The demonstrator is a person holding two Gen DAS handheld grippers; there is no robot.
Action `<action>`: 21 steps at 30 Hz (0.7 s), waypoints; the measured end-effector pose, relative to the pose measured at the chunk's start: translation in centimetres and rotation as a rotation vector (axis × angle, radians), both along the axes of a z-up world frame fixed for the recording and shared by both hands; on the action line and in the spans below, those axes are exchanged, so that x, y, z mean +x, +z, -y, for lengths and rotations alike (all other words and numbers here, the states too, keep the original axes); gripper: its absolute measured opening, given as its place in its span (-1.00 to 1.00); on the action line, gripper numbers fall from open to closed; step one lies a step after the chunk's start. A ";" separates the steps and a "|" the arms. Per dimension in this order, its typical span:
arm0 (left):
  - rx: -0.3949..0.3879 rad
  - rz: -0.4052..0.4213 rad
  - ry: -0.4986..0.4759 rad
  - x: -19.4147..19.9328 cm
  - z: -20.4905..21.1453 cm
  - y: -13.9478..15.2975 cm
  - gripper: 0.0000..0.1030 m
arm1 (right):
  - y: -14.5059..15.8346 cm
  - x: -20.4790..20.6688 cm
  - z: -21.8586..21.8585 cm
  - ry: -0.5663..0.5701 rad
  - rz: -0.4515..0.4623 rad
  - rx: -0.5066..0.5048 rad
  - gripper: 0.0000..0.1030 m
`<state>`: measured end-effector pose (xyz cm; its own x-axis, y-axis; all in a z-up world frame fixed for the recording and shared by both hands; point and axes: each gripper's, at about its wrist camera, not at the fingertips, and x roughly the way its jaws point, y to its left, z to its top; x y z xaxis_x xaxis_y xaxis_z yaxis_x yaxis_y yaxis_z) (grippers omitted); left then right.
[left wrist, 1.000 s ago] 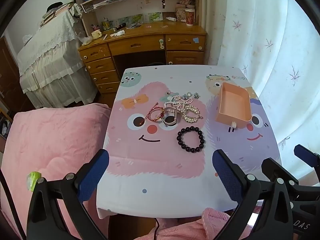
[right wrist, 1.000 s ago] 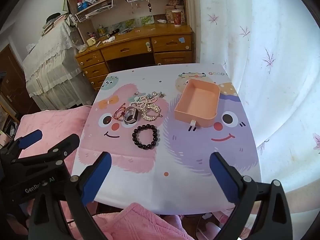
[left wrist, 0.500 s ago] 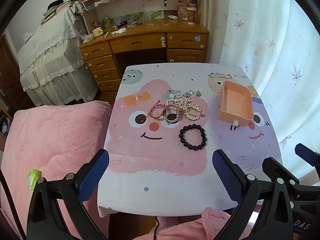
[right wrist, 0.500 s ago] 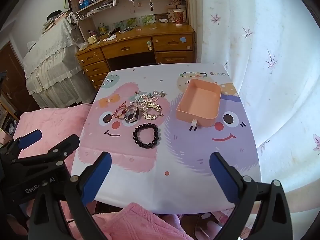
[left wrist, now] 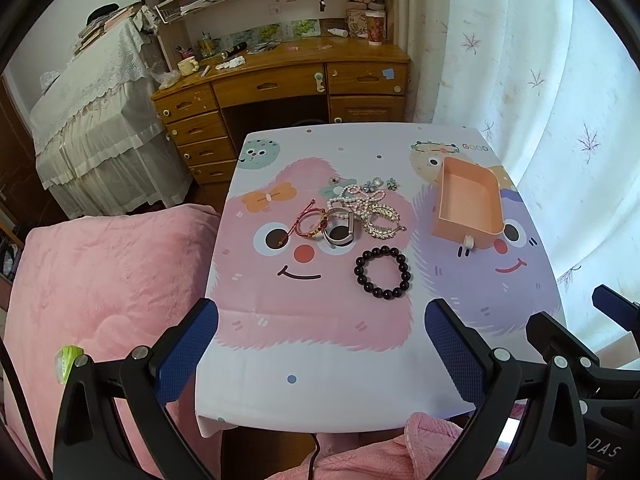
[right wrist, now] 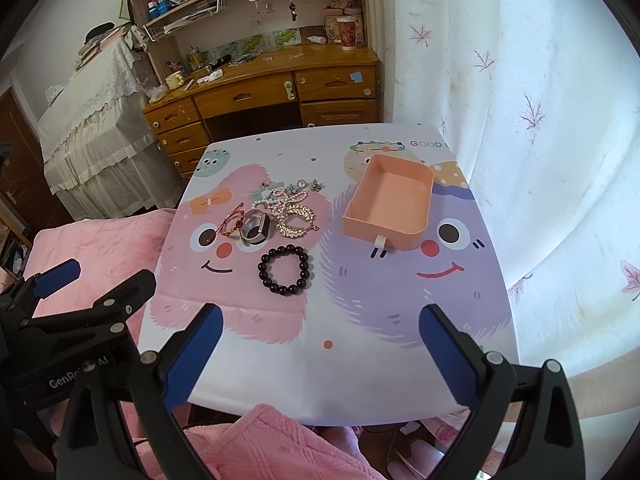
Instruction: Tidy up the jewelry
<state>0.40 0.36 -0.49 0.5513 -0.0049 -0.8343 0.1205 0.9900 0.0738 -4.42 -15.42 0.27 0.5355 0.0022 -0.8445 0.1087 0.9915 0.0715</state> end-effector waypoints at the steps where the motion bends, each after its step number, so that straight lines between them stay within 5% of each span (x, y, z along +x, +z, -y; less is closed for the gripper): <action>1: -0.001 0.000 0.001 0.0 0.0 0.0 0.98 | 0.0 0.0 0.0 -0.001 0.000 -0.001 0.93; 21: -0.005 -0.011 -0.003 0.2 -0.1 -0.4 0.98 | -0.1 0.1 0.1 -0.005 -0.007 -0.004 0.93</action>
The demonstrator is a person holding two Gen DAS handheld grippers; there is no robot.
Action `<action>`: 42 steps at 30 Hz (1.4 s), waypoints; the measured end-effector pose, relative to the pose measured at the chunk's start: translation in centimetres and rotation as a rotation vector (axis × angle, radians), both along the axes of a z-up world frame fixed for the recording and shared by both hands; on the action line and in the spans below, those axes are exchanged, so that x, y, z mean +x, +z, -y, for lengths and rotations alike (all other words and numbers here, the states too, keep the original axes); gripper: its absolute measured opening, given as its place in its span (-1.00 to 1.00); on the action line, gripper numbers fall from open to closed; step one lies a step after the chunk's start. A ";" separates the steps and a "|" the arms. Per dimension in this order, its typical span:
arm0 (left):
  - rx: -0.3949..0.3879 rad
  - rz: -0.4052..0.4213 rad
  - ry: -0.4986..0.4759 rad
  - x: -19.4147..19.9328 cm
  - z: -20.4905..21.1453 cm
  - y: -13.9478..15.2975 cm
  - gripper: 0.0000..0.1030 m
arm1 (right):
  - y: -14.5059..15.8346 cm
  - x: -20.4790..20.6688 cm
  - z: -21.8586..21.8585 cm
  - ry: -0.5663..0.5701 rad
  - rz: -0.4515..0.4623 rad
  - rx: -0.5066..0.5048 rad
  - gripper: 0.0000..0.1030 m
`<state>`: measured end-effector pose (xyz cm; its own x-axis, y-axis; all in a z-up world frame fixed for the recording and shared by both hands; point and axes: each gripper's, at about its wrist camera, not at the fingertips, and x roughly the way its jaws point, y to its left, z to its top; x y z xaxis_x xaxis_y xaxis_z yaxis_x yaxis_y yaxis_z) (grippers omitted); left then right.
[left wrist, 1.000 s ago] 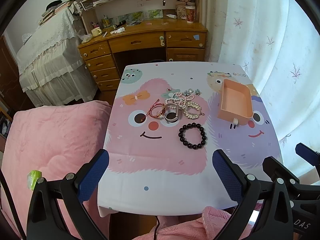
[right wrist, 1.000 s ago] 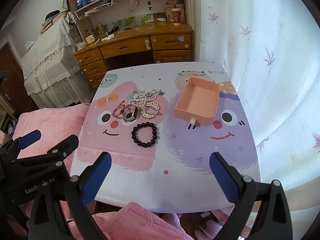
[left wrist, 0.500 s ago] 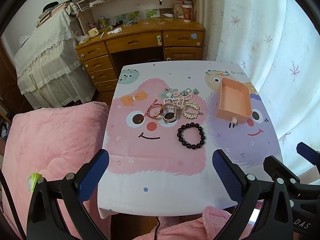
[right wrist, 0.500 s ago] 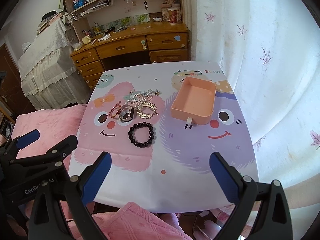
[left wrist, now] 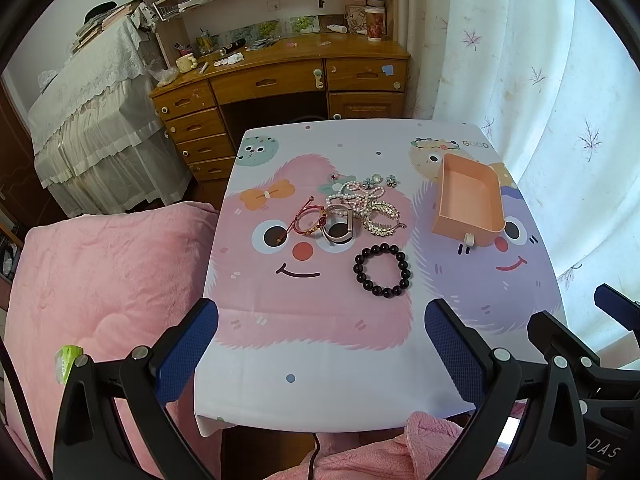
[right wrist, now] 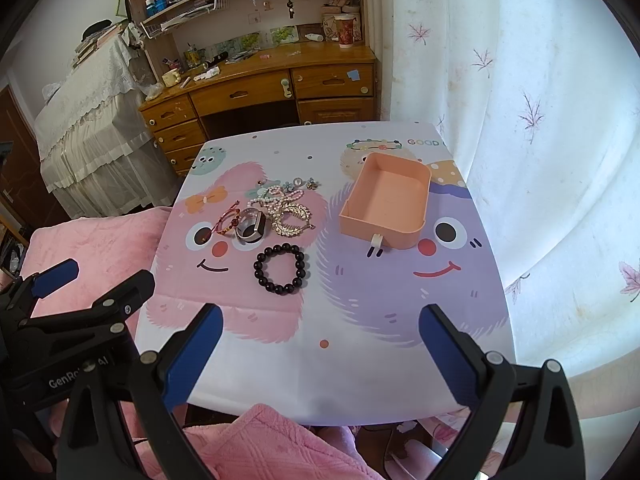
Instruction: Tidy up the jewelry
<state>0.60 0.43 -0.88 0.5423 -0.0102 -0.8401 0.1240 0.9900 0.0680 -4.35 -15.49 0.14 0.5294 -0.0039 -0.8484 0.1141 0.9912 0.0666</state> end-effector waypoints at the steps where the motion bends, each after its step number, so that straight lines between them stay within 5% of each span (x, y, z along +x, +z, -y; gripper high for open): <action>1: 0.000 0.000 0.000 0.0 -0.1 0.0 0.98 | -0.1 0.0 0.0 0.000 0.000 0.000 0.92; 32: -0.008 -0.010 0.021 0.7 -1.4 -0.4 0.98 | -0.2 0.4 -1.1 0.030 -0.003 -0.009 0.92; 42: -0.139 -0.042 0.001 2.6 -4.4 -1.2 0.98 | 0.2 1.5 -2.3 0.036 0.078 0.050 0.92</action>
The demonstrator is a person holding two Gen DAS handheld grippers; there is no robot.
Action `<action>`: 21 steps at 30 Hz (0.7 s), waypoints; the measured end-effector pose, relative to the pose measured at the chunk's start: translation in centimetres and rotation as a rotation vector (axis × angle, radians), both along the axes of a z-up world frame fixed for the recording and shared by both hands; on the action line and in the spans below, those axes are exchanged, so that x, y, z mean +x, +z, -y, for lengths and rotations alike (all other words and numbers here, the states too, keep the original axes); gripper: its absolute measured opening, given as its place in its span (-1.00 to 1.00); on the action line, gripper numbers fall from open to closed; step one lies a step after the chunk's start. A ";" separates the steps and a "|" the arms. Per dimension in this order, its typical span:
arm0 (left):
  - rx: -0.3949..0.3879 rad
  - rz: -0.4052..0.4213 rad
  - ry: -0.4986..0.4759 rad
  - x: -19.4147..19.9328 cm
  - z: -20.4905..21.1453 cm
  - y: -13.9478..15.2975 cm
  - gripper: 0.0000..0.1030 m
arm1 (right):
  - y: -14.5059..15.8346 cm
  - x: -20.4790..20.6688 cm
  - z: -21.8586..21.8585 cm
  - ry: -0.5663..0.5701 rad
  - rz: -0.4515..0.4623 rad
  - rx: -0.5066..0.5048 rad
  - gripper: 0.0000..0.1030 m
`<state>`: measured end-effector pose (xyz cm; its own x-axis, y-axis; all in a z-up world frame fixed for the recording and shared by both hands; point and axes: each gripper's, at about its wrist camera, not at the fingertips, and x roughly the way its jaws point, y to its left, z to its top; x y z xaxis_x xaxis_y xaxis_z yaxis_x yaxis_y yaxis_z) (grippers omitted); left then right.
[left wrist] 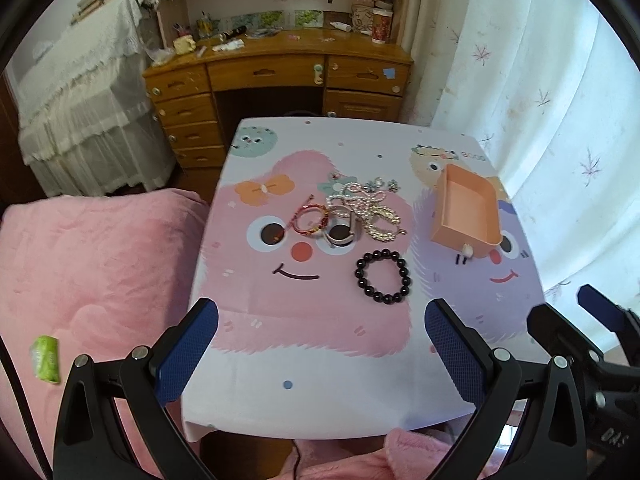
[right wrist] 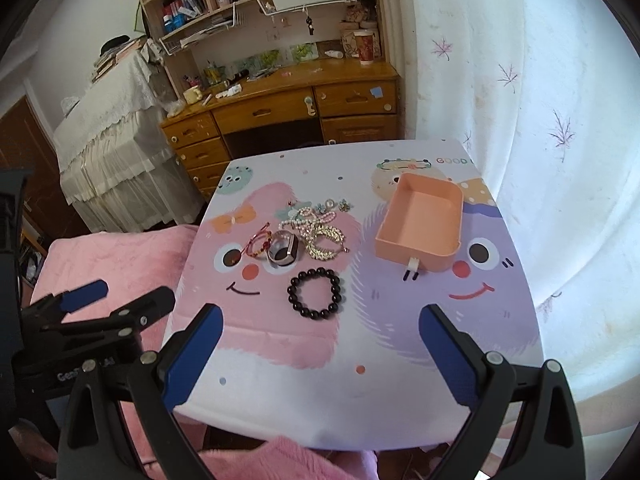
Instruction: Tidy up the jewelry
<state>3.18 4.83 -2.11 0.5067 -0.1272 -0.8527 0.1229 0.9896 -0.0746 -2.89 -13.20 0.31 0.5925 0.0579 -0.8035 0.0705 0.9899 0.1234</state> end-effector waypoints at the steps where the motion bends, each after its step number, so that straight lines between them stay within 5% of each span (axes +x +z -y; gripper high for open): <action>1: -0.013 -0.004 -0.007 0.3 -0.2 -0.3 0.98 | -0.3 0.4 -0.2 -0.005 0.001 -0.012 0.92; 11: 0.029 0.098 -0.161 5.4 -2.7 -6.3 0.97 | -6.3 4.1 -2.4 0.006 -0.027 -0.103 0.92; 18: 0.170 0.186 -0.326 9.5 -1.7 -13.3 0.74 | -12.2 6.6 -2.7 0.022 -0.080 -0.100 0.73; 21: 0.214 0.211 -0.383 10.8 -0.6 -15.9 0.45 | -14.9 8.1 -2.2 0.014 -0.108 -0.082 0.51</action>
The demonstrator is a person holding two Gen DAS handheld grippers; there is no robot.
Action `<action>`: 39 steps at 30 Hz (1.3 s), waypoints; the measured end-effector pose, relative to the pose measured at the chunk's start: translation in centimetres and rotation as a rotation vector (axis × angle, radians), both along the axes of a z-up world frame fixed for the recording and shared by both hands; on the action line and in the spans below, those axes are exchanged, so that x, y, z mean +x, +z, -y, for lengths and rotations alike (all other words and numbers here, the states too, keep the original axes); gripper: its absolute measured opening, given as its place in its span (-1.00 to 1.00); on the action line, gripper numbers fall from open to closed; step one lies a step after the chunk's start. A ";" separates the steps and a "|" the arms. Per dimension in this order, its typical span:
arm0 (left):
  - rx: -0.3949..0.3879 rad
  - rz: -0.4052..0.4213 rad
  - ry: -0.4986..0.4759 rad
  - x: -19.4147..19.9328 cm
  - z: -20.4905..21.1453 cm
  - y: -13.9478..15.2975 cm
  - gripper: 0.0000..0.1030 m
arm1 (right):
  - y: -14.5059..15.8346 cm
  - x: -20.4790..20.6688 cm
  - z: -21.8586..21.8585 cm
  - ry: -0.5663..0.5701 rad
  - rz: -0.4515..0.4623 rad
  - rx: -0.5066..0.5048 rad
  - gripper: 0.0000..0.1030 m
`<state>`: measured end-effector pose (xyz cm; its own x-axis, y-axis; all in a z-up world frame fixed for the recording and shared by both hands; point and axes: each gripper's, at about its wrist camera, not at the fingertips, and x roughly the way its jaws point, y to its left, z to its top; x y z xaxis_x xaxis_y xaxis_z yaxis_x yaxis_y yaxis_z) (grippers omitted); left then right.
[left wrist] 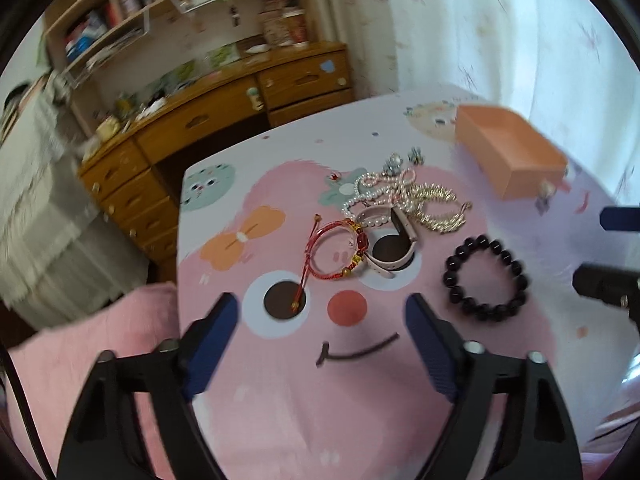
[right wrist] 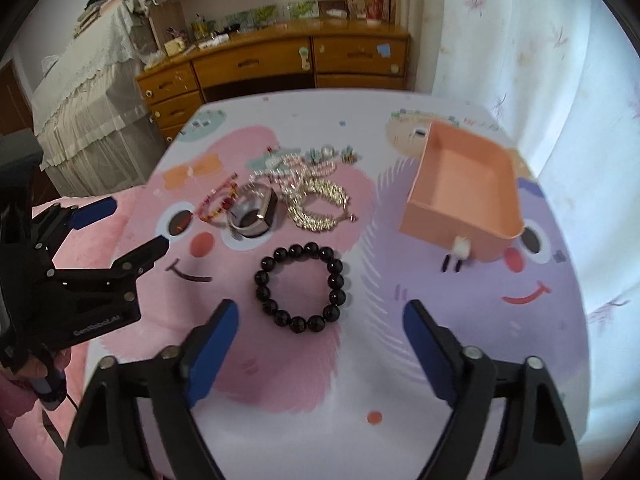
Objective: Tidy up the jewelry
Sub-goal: 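Grasp the red string bracelet with the left tool while the right tool grasps the black bead bracelet, then carry the black bead bracelet into the peach box and open the right tool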
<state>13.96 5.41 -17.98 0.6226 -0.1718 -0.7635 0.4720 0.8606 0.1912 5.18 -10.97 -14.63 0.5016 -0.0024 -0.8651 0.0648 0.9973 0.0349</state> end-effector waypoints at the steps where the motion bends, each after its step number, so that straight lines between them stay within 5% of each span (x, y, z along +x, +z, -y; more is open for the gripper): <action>1: 0.019 0.003 -0.018 0.5 0.5 -1.0 0.41 | -0.7 0.4 0.2 -0.004 -0.009 0.002 0.41; 7: 0.106 0.011 -0.030 2.6 2.7 -4.8 0.20 | -4.9 3.2 1.2 -0.022 -0.092 0.010 -0.16; 14: 0.160 0.059 -0.054 4.0 4.5 -6.2 0.08 | -6.5 4.2 2.0 0.012 -0.146 0.063 -0.51; 20: 0.153 0.045 -0.080 4.5 5.2 -6.7 -0.32 | -7.0 4.5 2.1 0.017 -0.154 0.069 -0.66; 23: 0.144 0.029 -0.081 4.7 5.2 -7.0 -0.72 | -7.1 4.7 1.7 0.059 -0.142 0.061 -0.71; 31: 0.086 0.061 -0.044 4.1 3.8 -4.9 -0.81 | -5.4 4.4 2.3 0.005 -0.074 0.156 -0.71; 39: -0.085 0.029 0.038 2.5 1.5 0.4 -0.88 | -0.8 3.2 1.5 -0.005 0.051 0.216 -0.71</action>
<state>16.50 3.93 -17.56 0.6515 -0.2114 -0.7286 0.4342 0.8914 0.1296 8.41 -12.50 -15.47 0.5449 0.1773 -0.8196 0.0626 0.9661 0.2506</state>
